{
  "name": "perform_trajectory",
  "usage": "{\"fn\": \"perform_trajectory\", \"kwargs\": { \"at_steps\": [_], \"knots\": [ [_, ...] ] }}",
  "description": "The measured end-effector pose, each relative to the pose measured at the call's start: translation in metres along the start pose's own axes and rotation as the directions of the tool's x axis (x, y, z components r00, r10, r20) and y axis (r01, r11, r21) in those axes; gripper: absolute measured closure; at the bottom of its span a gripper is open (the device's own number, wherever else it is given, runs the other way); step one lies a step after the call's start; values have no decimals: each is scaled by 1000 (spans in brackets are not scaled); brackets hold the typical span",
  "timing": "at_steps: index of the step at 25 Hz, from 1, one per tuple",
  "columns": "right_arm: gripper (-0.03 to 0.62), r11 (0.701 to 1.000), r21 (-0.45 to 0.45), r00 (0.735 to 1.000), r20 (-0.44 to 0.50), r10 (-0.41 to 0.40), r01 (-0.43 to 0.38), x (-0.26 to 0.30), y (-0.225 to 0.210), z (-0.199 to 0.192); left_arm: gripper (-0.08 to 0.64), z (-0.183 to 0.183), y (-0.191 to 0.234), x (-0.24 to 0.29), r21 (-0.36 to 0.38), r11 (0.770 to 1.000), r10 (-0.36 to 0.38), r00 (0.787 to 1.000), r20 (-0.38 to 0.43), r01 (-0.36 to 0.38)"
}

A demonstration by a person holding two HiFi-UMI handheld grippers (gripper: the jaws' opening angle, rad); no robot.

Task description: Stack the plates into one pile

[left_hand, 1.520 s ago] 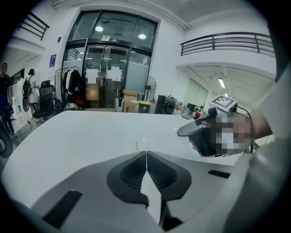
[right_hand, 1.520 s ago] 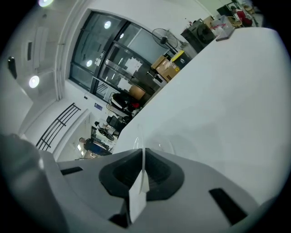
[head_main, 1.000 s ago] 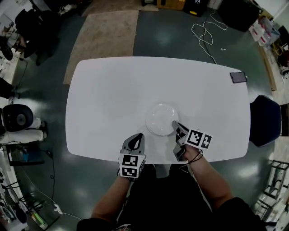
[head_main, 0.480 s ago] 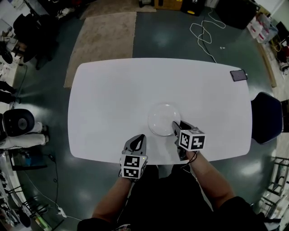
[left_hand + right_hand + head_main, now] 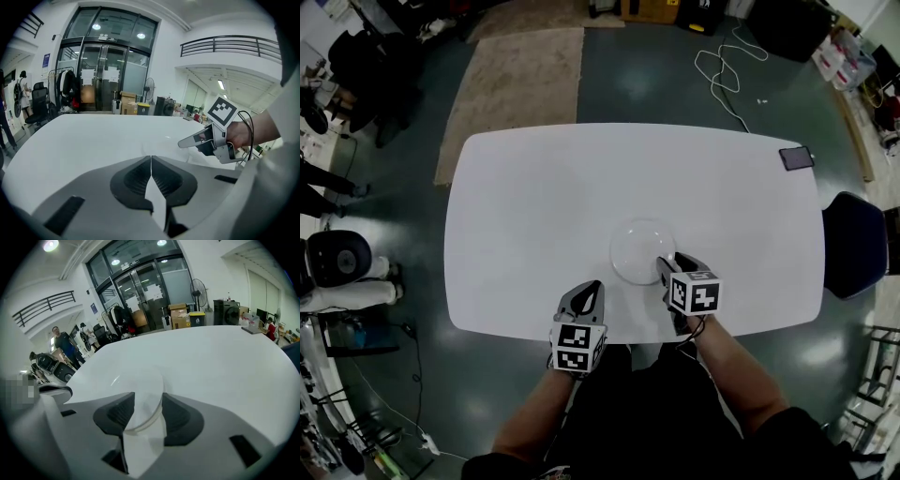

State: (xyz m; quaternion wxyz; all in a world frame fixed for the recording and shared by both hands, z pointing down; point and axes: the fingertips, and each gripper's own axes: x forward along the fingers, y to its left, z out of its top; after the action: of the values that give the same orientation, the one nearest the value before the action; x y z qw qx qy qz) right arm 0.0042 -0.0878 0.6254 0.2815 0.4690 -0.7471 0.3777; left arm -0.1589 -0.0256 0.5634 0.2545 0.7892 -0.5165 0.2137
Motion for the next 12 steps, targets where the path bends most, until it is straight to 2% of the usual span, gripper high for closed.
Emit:
{"fn": "perform_trajectory", "kwargs": {
  "at_steps": [2,8,12],
  "knots": [
    [377,1000,-9,1000,11,-8,9,-2,1,3,537,2,1,-2,2,1000,-1,1000,5,1],
    [373,999,-32,998,67,-13,16,-14,8,14,537,10,3,-8,18,1000,-9,1000,28,8],
    [374,999,-53,988,154,13,-5,-31,22,29,535,23,5,-16,39,999,-17,998,67,14]
  ]
}}
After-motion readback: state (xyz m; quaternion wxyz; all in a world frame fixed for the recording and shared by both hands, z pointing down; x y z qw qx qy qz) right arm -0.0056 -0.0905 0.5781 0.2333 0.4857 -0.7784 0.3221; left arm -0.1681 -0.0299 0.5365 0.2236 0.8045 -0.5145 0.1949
